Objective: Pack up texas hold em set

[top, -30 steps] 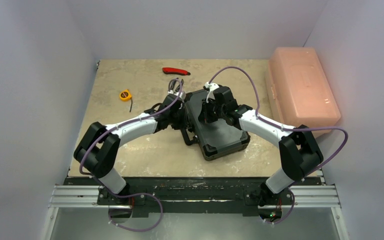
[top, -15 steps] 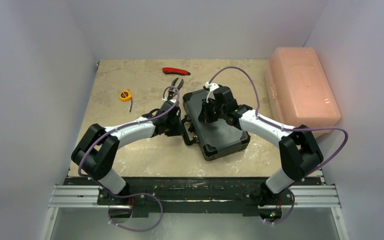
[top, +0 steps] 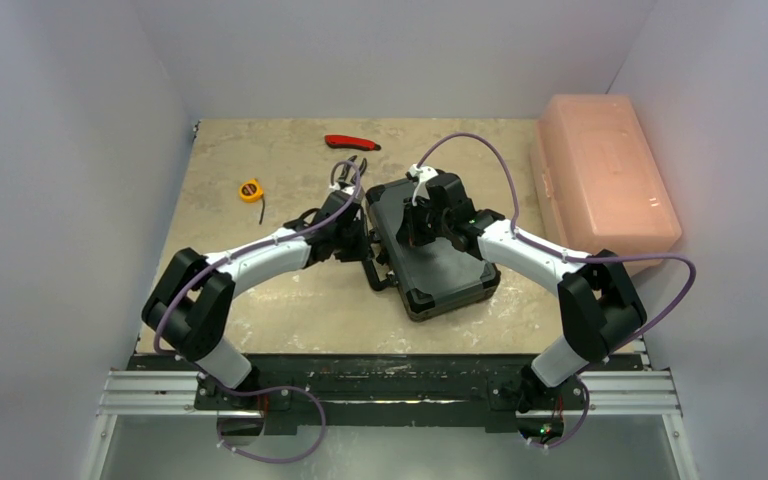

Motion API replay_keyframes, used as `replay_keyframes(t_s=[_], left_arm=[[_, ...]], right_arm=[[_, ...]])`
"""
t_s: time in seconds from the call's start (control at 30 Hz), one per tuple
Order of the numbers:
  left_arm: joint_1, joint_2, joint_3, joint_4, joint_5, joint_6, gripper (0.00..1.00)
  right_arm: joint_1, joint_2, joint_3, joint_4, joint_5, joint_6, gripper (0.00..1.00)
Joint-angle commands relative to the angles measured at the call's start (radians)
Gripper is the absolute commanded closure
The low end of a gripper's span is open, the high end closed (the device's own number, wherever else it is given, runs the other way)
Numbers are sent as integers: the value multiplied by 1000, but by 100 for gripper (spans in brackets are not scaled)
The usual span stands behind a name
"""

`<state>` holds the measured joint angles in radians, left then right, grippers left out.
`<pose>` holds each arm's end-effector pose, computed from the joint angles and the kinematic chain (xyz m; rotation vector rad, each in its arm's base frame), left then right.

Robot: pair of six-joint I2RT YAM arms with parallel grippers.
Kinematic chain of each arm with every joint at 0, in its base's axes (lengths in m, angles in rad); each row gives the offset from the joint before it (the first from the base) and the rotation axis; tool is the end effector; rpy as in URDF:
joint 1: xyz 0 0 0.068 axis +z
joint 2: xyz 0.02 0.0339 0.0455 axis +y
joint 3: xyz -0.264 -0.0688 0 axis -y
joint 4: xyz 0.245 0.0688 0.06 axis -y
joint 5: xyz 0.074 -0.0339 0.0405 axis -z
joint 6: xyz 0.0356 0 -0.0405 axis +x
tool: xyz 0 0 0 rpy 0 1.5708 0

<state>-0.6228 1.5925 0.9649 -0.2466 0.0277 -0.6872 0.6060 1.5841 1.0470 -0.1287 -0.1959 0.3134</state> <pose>0.2671 -0.1931 0.1981 -0.0691 2.5414 -0.5902 0.2840 0.2053 0.2364 -0.4473 2.2765 0.7039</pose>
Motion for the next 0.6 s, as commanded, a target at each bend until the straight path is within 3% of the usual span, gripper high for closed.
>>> replay_keyframes(t_s=[0.0, 0.23, 0.4, 0.57], left_arm=[[-1, 34, 61, 42, 32, 20, 78], [-13, 116, 88, 73, 48, 35, 85], [-27, 157, 112, 26, 9, 32, 100], [-30, 175, 108, 12, -5, 21, 100]], right_arm=[[13, 26, -23, -118, 13, -9, 100], [15, 34, -23, -115, 12, -11, 100], [15, 28, -28, -118, 17, -11, 100], [15, 19, -32, -120, 18, -8, 100]])
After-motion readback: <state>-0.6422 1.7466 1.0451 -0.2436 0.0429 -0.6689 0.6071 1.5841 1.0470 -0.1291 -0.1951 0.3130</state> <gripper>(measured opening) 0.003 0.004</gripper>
